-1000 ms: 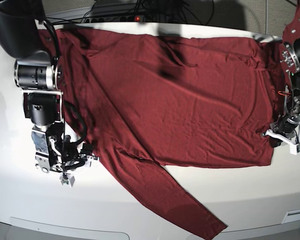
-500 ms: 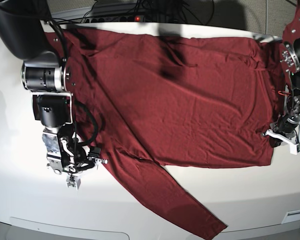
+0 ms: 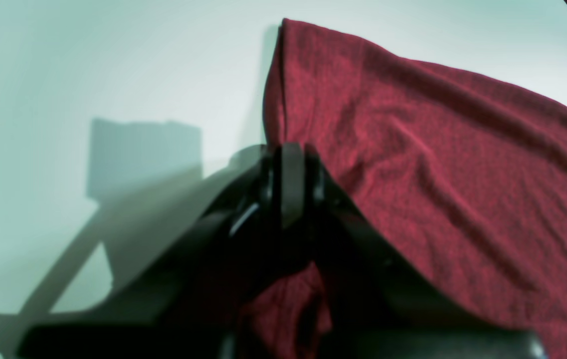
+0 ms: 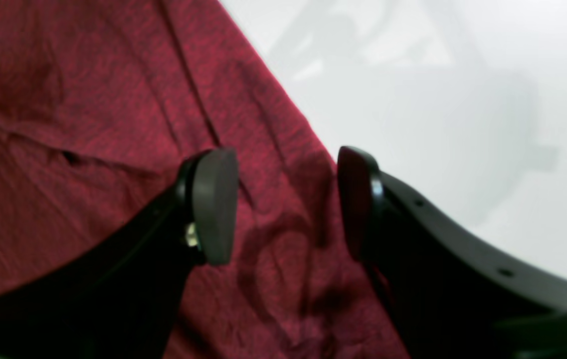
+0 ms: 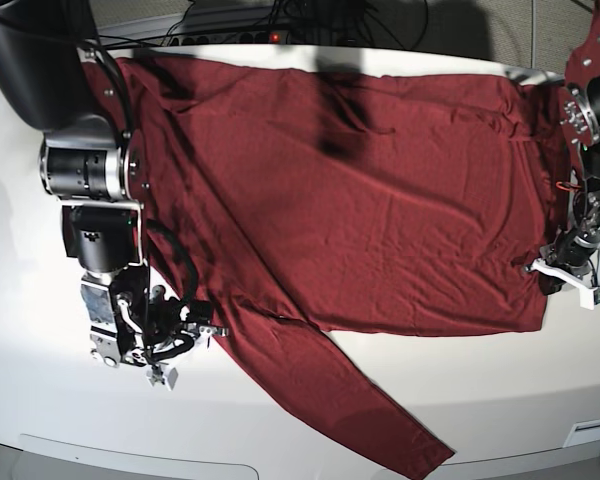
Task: Fold the T-shirt properly
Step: 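Move the right gripper to the hem corner and grasp both hem corners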
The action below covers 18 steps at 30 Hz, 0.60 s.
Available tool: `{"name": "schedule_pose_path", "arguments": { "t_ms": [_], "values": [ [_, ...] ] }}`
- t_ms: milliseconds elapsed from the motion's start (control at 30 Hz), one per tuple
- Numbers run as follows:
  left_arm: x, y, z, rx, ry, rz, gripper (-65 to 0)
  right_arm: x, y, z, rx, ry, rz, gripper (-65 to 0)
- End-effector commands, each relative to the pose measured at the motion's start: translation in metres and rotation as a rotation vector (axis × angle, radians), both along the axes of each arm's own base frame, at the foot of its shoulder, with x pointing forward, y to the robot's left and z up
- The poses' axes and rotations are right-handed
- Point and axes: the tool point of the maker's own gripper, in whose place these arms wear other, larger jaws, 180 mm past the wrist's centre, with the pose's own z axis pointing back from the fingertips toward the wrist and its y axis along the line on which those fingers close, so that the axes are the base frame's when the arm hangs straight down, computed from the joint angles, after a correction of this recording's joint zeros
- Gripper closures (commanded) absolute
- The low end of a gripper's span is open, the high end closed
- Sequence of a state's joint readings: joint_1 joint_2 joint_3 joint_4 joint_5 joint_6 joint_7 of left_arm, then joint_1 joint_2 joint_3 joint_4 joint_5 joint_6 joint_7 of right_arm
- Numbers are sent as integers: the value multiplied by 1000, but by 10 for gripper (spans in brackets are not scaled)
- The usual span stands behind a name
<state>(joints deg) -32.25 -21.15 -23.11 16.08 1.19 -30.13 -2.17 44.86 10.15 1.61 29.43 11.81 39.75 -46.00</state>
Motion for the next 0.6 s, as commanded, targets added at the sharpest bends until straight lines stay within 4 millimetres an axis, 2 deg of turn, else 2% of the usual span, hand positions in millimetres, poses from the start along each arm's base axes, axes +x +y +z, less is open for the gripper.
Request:
{"name": "schedule_pose_path", "arguments": {
  "t_ms": [0, 233, 533, 567],
  "values": [
    [5, 8, 8, 16, 0, 2, 0, 18, -4, 22, -10, -59, 1, -325],
    [5, 8, 8, 16, -1, 2, 0, 11, -16, 7, -95, -45, 20, -325],
    [5, 8, 8, 16, -3, 3, 0, -10, -17, -18, -99, -8, 22, -325],
    [5, 8, 8, 16, -4, 3, 0, -11, -17, -20, -101, -3, 23, -309]
  ]
}}
